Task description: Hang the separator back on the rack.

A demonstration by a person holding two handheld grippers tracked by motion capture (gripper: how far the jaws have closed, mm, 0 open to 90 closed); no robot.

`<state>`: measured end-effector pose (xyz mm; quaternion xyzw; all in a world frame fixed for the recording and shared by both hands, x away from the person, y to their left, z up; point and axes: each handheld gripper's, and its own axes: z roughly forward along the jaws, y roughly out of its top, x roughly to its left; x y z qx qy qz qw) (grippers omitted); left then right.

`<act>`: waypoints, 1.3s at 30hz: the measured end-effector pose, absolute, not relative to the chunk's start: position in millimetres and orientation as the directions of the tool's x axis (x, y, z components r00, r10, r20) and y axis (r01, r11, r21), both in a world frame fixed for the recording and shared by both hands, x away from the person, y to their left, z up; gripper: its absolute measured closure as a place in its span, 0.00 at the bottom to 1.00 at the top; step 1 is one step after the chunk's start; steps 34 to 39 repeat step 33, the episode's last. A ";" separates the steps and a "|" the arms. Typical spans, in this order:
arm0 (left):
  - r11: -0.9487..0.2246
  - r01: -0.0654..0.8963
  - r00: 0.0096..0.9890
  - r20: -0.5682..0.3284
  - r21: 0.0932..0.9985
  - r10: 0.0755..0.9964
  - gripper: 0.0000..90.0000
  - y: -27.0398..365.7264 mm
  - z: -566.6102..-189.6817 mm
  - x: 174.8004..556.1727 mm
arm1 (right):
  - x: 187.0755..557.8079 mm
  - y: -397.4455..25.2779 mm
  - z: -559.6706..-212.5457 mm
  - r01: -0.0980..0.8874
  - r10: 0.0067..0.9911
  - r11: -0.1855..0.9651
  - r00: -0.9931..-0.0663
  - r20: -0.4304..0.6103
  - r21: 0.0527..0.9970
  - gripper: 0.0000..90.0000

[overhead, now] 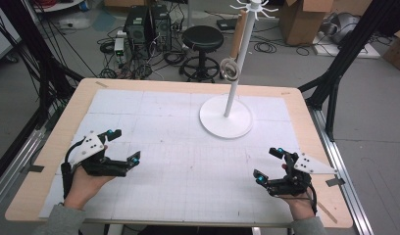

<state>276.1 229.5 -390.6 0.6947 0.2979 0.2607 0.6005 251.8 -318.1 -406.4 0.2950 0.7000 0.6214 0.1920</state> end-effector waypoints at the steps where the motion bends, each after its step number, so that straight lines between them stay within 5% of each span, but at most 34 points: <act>1: -0.093 0.099 0.678 0.001 0.991 0.735 0.02 232.5 -391.4 275.3 | 251.8 -319.2 -406.3 0.174 0.654 0.053 -0.750 0.097 0.983 0.01; 39: -0.063 0.115 0.572 -0.014 0.991 0.820 0.02 271.5 -417.4 251.2 | 259.3 -343.5 -415.0 0.169 0.719 0.023 -0.688 0.101 0.985 0.01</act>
